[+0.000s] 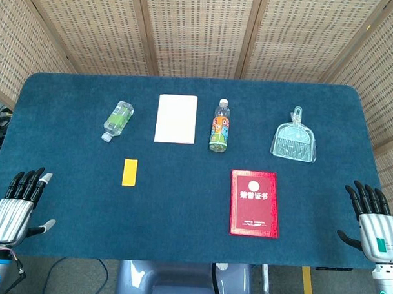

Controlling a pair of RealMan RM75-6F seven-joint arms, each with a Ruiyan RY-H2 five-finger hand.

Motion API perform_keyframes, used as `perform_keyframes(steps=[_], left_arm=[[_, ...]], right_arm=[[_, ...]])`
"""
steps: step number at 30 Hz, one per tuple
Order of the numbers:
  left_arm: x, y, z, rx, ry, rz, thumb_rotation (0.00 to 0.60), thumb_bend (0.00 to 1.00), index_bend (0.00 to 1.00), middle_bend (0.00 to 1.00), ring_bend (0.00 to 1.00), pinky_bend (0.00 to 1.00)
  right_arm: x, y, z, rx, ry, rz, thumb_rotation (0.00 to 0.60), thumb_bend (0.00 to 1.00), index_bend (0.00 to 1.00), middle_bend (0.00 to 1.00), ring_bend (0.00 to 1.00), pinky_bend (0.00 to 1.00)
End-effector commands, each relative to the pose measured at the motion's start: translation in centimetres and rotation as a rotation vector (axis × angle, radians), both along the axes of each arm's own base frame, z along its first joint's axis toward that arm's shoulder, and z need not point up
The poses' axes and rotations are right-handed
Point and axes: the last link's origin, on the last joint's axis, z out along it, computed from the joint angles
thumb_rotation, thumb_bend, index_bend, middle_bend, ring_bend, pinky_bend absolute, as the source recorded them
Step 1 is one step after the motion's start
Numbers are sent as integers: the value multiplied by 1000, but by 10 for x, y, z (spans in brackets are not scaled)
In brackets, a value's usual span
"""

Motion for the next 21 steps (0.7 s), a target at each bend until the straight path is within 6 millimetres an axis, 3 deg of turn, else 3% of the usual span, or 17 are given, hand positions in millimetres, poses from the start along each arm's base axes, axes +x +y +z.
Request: perform_keyframes(steps=[1, 12, 18, 21], left_arm=[[0, 0, 0, -1, 0, 0, 600, 0, 0, 0, 0, 0], [0, 9, -10, -43, -3, 1, 600, 0, 0, 0, 0, 0], [4, 54, -37, -125, -58, 2, 600, 0, 2, 0, 0, 0], [8, 78, -59, -188, -55, -2, 600, 0, 131, 0, 0, 0]], right_arm=[[0, 0, 0, -1, -1, -1, 600, 0, 73, 0, 0, 0], [-2, 0, 1, 1, -12, -11, 600, 0, 97, 0, 0, 0], [-3, -1, 0, 7, -15, -17, 600, 0, 109, 0, 0, 0], [-4, -2, 0, 7, -15, -23, 600, 0, 114, 0, 0, 0]])
